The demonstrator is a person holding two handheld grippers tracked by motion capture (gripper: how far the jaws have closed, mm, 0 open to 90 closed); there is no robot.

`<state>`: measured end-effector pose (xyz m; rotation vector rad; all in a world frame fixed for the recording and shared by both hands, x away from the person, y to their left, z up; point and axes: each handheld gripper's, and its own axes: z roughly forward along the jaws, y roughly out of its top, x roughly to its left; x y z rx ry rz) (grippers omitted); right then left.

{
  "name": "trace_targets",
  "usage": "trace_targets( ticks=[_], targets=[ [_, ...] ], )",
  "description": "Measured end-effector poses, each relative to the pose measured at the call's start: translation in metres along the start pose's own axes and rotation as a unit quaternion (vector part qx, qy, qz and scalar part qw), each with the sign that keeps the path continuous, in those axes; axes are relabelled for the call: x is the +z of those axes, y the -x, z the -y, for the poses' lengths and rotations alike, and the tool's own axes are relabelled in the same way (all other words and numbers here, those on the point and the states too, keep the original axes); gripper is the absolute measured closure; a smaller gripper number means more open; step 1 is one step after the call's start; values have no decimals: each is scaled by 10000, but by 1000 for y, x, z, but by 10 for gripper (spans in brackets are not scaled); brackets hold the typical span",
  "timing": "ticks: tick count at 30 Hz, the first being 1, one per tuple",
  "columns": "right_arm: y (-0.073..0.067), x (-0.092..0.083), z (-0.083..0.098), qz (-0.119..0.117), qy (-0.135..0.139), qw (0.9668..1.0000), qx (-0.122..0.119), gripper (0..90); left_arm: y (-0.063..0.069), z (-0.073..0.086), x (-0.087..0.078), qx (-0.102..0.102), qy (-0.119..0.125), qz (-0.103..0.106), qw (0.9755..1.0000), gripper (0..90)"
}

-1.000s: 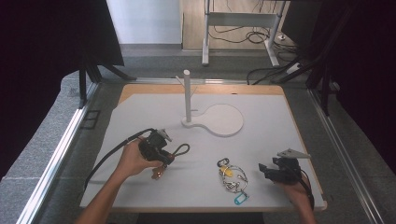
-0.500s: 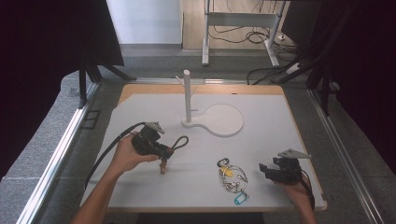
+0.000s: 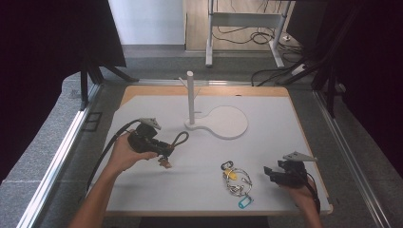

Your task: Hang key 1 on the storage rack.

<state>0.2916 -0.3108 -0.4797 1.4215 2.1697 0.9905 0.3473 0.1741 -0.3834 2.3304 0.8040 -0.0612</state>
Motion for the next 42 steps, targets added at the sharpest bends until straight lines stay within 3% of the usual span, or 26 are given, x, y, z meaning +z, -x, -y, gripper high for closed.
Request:
trace_targets(
  ticks=[5,14,25,42],
  targets=[
    [0,0,0,4,-3,10000,20,322,-2,0,-4,-59,99,8,9999,674],
    [1,0,0,0,1,10000,27,322,-2,-5,-18,25,197,-88,9998,674],
    [2,-1,1,-7,3,10000,42,322,-9,-11,-26,-89,393,45,9992,674],
    [3,1,2,5,-48,10000,25,322,-5,-31,-39,120,391,-54,9991,674]
  ],
)
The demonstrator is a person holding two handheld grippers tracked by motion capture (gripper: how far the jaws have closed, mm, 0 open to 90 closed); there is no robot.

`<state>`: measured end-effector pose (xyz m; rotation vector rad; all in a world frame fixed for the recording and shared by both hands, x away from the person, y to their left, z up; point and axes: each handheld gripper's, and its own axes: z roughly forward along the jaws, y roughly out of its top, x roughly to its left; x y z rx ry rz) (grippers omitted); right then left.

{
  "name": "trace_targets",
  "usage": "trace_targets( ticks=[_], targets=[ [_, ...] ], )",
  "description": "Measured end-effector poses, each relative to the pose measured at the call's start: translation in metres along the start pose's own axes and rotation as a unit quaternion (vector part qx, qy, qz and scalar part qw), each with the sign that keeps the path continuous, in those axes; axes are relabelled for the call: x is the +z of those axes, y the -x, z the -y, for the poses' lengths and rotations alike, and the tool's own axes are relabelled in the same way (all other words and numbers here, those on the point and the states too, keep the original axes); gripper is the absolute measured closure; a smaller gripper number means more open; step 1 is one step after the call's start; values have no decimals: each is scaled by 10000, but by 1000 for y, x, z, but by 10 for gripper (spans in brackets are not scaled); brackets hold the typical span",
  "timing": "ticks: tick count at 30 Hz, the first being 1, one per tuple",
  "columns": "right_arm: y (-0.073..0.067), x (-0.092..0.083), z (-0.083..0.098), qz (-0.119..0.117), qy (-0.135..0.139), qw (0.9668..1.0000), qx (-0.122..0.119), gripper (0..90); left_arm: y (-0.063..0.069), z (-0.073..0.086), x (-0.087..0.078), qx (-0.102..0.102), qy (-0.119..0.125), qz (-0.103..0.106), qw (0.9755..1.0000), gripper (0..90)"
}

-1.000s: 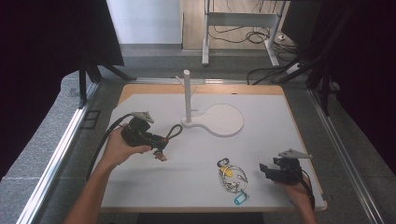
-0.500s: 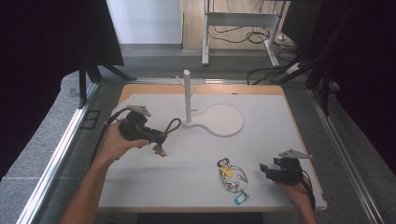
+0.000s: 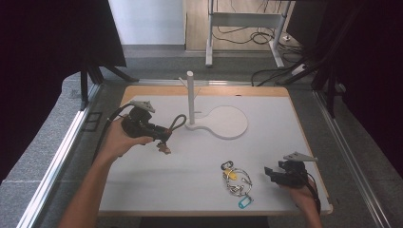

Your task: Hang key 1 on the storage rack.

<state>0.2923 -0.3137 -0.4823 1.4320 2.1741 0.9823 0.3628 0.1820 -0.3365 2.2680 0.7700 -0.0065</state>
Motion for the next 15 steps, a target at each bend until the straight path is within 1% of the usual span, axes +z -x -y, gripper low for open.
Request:
trace_targets(
  ticks=[2,11,15],
  targets=[
    [0,0,0,-9,-24,10000,4,322,0,-3,-1,12,38,41,10000,674],
    [0,0,0,-2,-31,10000,2,326,0,-9,-4,34,29,8,10000,674],
    [0,0,0,-4,-35,10000,6,326,-2,-11,-4,9,10,42,10000,674]
  ],
)
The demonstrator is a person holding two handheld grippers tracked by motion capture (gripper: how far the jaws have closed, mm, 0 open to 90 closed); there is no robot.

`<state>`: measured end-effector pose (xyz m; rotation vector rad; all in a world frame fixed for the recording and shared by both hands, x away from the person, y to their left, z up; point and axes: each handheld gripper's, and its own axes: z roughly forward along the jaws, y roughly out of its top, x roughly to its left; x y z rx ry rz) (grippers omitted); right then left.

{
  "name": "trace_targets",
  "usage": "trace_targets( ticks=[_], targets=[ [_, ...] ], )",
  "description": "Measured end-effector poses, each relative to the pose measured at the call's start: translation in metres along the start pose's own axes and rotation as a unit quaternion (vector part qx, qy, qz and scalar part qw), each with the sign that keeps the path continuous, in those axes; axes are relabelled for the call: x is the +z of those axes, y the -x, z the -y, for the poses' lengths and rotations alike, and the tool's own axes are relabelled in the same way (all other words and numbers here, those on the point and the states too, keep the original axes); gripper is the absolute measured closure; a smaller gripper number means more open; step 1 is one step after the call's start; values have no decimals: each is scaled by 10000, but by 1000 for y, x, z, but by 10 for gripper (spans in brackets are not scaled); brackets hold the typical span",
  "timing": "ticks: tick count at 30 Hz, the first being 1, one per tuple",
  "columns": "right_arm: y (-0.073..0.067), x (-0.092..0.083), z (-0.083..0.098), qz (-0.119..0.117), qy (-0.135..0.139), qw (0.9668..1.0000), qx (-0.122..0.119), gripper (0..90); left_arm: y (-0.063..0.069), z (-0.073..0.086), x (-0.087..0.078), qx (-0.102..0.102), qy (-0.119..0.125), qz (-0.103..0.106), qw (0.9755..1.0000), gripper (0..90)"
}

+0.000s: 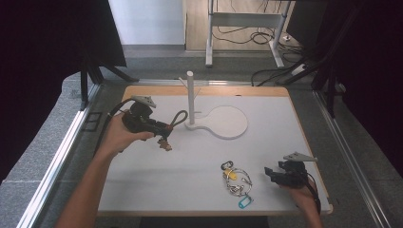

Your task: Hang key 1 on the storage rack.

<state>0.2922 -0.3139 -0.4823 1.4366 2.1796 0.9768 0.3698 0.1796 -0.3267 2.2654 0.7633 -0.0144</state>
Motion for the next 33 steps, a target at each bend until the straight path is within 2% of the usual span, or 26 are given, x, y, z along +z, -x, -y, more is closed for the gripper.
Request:
trace_targets(
  ticks=[5,11,18,27,33],
  targets=[
    [0,1,0,7,5,10000,3,326,-4,-4,0,-22,3,53,10000,674],
    [-1,1,0,-58,9,10000,16,326,-12,-6,0,-108,1,10,9999,674],
    [-1,0,0,-50,20,10000,2,326,-10,-10,-3,-106,60,-15,9999,673],
    [-1,-1,-1,-42,34,10000,26,326,-9,-22,-12,-5,120,-40,9999,673],
    [-1,-2,-1,-41,51,10000,-4,327,-13,-26,-14,-75,169,-21,9998,673]
  ],
)
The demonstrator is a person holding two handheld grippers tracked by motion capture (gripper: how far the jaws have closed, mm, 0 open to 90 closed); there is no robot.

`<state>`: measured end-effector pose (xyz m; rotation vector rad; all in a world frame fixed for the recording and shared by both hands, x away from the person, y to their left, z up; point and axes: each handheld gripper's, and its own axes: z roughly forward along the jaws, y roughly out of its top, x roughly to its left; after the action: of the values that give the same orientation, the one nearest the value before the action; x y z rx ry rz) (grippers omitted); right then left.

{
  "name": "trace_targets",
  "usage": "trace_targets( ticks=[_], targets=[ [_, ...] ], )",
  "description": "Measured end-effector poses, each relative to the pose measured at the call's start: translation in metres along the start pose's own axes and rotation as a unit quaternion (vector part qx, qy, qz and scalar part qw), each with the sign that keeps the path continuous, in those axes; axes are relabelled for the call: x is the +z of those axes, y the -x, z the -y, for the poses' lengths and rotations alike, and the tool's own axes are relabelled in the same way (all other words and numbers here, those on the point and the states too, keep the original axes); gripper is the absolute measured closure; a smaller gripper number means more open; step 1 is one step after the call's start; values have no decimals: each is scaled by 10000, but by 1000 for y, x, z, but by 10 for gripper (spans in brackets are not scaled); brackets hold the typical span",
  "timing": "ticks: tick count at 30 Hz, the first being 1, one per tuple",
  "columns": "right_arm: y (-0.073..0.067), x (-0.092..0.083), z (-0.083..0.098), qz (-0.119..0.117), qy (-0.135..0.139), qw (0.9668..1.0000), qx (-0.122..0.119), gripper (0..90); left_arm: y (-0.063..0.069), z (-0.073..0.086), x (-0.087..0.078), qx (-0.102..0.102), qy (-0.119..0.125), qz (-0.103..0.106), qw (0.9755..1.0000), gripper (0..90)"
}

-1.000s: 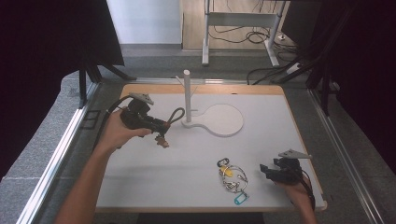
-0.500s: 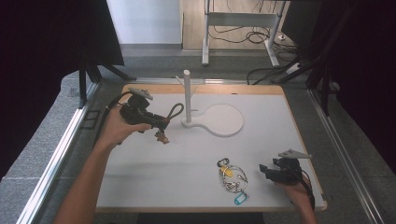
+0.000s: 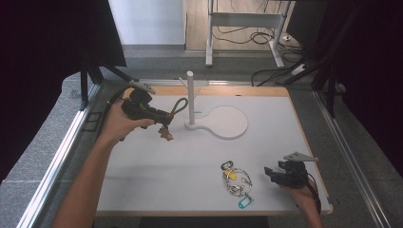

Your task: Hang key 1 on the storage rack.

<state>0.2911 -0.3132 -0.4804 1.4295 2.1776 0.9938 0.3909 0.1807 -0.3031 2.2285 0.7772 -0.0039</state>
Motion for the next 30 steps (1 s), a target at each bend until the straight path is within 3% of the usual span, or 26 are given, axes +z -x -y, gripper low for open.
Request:
trace_targets(
  ticks=[17,30],
  targets=[
    [0,1,0,3,-25,10000,4,326,-14,-14,-5,-118,106,6,9999,673],
    [0,1,0,1,-31,10000,-4,327,-37,-15,-6,-321,128,-178,9992,673]
  ],
)
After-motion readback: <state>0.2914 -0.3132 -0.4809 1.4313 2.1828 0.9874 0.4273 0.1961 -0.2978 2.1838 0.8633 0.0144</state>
